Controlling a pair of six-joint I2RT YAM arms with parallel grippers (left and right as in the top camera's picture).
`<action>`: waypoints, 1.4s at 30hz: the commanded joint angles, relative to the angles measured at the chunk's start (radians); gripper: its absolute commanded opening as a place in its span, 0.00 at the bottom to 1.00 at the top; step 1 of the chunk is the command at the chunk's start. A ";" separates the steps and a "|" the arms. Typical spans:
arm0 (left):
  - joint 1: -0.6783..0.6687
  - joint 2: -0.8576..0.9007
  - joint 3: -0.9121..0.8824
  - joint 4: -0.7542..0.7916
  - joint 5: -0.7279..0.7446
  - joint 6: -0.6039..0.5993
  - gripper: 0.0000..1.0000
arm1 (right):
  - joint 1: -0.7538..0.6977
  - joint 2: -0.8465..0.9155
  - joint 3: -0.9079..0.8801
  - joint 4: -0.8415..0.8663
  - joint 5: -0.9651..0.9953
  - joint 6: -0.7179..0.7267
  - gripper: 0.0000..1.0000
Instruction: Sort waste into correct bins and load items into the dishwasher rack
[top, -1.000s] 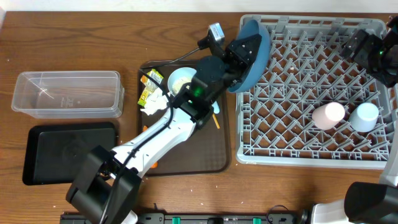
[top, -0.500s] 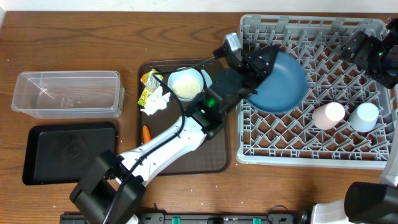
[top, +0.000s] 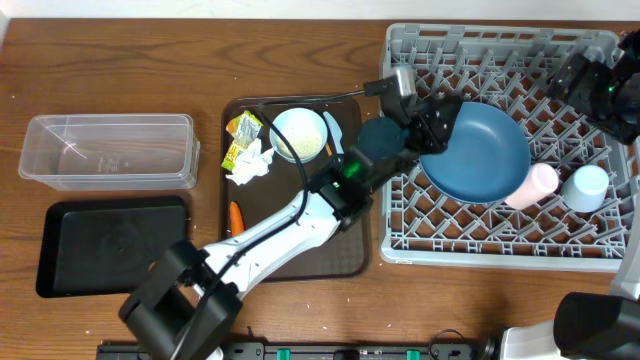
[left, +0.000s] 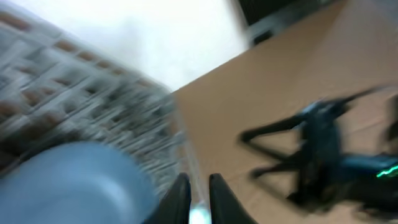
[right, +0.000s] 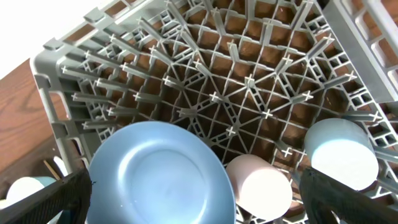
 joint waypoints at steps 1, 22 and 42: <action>0.017 -0.087 0.014 -0.133 0.023 0.299 0.33 | 0.009 0.005 0.000 -0.007 -0.047 -0.101 0.98; 0.481 -0.565 0.014 -1.167 0.021 0.477 0.96 | 0.269 0.005 -0.293 0.113 -0.347 -0.407 0.71; 0.482 -0.536 0.014 -1.286 0.013 0.477 0.98 | 0.576 0.131 -0.361 0.226 0.068 -0.173 0.40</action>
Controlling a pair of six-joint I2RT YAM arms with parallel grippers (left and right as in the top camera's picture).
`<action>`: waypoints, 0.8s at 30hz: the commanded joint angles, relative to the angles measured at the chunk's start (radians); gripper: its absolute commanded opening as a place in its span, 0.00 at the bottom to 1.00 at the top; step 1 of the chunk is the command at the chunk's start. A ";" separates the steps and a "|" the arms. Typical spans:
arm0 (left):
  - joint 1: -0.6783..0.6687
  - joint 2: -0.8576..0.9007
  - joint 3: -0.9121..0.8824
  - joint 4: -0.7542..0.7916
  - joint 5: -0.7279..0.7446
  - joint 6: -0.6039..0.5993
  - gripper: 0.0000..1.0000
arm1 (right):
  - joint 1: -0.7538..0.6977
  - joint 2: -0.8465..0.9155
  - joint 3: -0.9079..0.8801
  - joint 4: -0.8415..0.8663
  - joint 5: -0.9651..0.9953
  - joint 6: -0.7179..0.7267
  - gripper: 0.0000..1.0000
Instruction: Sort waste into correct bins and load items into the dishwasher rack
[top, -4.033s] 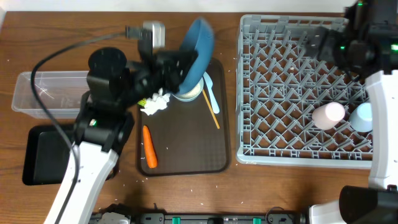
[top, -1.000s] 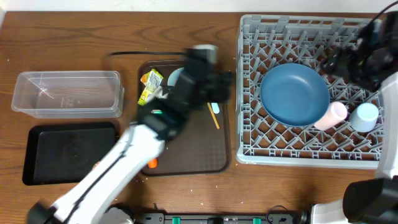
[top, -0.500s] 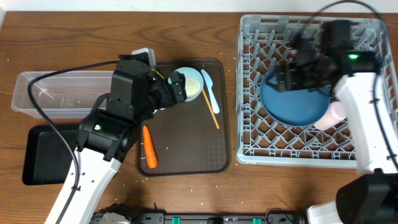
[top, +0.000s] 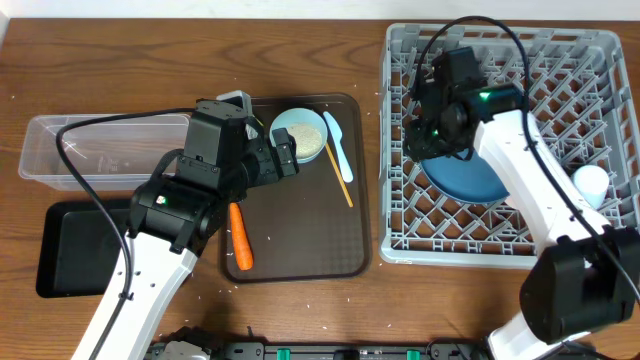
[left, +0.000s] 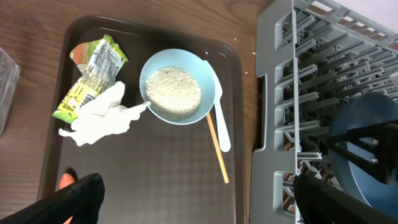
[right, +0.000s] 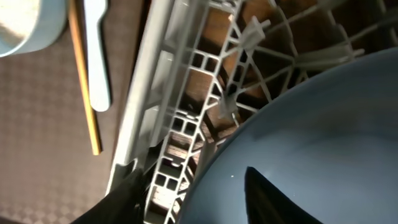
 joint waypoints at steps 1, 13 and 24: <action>0.005 0.004 0.009 -0.003 0.006 0.018 0.98 | 0.032 0.011 -0.006 -0.011 0.072 0.095 0.37; 0.005 0.004 0.009 -0.003 0.006 0.018 0.98 | 0.038 -0.012 0.031 -0.023 0.127 0.151 0.01; 0.005 0.004 0.009 -0.003 0.006 0.017 0.98 | 0.001 -0.097 0.162 -0.031 0.002 0.142 0.01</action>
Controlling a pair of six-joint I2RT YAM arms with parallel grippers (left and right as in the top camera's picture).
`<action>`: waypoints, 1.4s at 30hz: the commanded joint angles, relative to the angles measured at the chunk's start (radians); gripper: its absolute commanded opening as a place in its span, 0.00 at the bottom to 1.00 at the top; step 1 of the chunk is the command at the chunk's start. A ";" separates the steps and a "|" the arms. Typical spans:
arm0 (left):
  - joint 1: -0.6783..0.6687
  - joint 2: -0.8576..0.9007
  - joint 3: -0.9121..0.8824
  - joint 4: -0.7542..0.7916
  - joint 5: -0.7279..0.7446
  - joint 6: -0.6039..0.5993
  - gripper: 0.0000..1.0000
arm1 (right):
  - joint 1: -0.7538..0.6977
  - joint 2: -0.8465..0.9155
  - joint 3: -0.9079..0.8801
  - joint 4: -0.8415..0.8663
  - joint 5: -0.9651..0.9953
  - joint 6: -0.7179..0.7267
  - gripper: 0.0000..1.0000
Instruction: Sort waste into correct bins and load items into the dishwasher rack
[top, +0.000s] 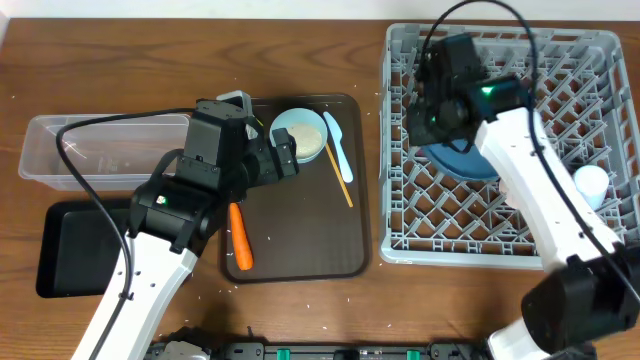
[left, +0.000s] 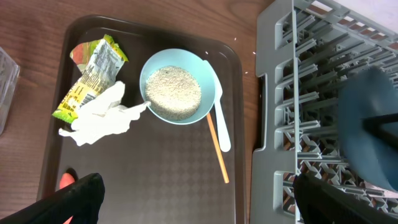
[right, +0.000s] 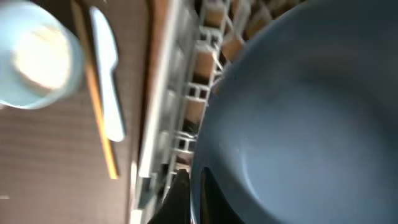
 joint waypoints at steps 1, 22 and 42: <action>0.005 0.004 0.009 -0.003 0.006 0.018 0.98 | -0.035 -0.059 0.048 0.002 -0.096 0.013 0.01; 0.005 0.004 0.009 -0.003 0.006 0.017 0.98 | 0.024 -0.001 -0.021 -0.051 -0.018 -0.229 0.54; 0.005 0.004 0.009 -0.003 0.006 0.017 0.98 | 0.195 0.174 -0.019 -0.053 0.462 -0.036 0.01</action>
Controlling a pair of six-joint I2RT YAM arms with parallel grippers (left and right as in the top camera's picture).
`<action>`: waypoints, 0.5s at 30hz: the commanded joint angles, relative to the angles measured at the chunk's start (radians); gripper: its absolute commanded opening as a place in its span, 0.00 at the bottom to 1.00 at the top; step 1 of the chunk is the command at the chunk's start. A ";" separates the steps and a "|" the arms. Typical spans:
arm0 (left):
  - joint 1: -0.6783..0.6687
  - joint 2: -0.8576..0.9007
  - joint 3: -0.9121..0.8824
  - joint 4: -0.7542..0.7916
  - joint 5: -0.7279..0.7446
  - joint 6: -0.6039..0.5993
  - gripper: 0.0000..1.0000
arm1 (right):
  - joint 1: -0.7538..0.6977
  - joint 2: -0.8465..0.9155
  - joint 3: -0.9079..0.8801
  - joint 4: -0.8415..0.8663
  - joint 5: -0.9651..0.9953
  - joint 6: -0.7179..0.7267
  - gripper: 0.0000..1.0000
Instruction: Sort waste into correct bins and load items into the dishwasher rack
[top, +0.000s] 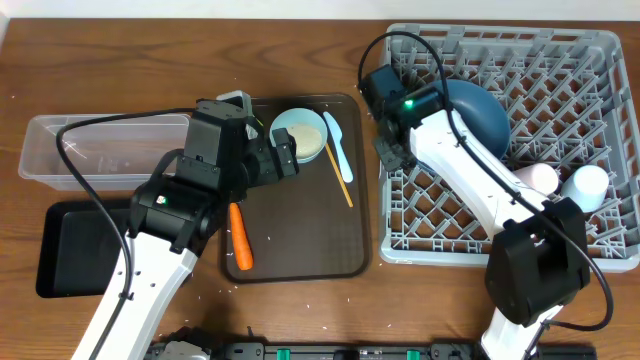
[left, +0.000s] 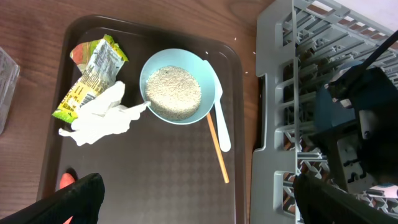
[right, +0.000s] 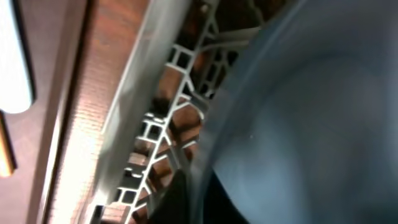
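The dark blue plate (top: 480, 110) leans nearly upright in the back left of the grey dishwasher rack (top: 600, 262). My right gripper (right: 194, 194) is shut on the plate's (right: 311, 112) rim, close to the rack's left wall (right: 130, 118). My left gripper (left: 199, 208) hangs open above the brown tray (left: 155, 180), holding nothing. On the tray lie a bowl of rice (left: 173, 93), a light blue spoon (left: 221, 121), a chopstick (left: 217, 149), a green wrapper (left: 90, 78), a crumpled tissue (left: 102, 116) and a carrot (top: 238, 236).
A pink cup (top: 536, 178) and a pale blue cup (top: 590, 186) sit in the rack's right half. A clear plastic bin (top: 108, 150) and a black bin (top: 85, 250) stand left of the tray. My right arm (top: 470, 190) crosses the rack diagonally.
The plate has moved from the rack's left middle to its back left and now stands more upright, still in my right gripper. The left arm has not moved.
First my left gripper held the blue plate over the rack while the right arm waited at the back right corner. Then the left gripper was open above the tray and the right gripper straddled the plate's rim, then gripped it. Now the plate stands farther back.
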 joint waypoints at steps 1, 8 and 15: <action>0.005 0.004 0.009 -0.003 0.006 0.017 0.98 | -0.002 -0.013 0.003 -0.001 0.076 0.059 0.01; 0.005 0.004 0.009 -0.003 0.006 0.017 0.98 | -0.012 -0.114 0.019 0.014 -0.024 0.070 0.01; 0.005 0.004 0.009 -0.003 0.006 0.017 0.98 | -0.114 -0.299 0.038 0.045 -0.312 0.070 0.01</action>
